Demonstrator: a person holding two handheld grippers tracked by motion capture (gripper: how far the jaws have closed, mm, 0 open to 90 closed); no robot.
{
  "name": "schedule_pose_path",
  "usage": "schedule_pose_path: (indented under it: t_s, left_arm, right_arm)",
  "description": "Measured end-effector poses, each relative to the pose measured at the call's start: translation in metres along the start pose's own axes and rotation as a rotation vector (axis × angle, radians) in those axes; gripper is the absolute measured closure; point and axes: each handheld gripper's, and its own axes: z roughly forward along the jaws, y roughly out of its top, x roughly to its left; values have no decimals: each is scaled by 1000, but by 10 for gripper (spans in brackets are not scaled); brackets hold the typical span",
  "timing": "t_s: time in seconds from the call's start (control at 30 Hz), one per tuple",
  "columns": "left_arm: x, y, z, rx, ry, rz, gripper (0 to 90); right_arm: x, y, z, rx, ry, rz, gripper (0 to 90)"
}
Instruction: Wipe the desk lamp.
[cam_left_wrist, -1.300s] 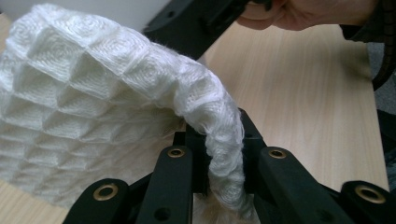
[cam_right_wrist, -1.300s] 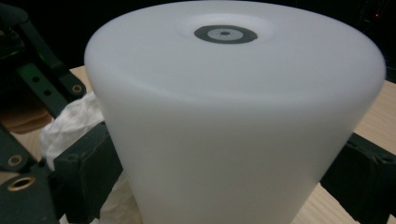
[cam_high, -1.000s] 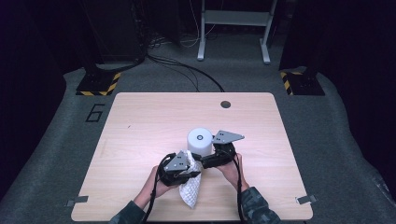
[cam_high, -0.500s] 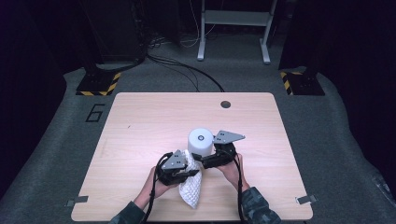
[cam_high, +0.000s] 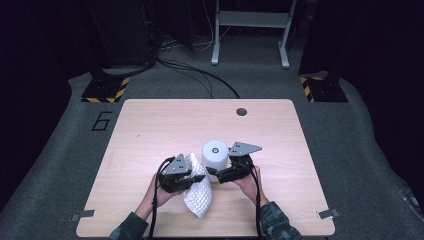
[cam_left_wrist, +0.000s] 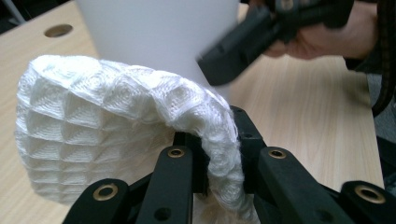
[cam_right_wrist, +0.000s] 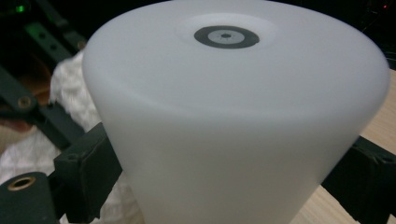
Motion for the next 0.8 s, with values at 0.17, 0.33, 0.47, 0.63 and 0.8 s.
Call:
schedule_pose_path:
  t_s: [0.17,0.33,0.47,0.63,0.8]
  left_arm:
    - [8,8,-12,-54,22,-17,805]
    - [15,15,-22,-78,35,-20,805]
    - [20,21,-27,-93,48,-19,805]
    - [29,25,-32,-128,54,-47,807]
    - [37,28,-31,-152,47,-81,809]
  right_arm:
    - [2,-1,2,8,10,-12,81]
    - [5,-2,4,16,24,-22,81]
    - [7,-3,5,21,34,-29,81]
    - [12,-4,7,31,51,-41,81]
    - [19,-5,11,34,68,-60,81]
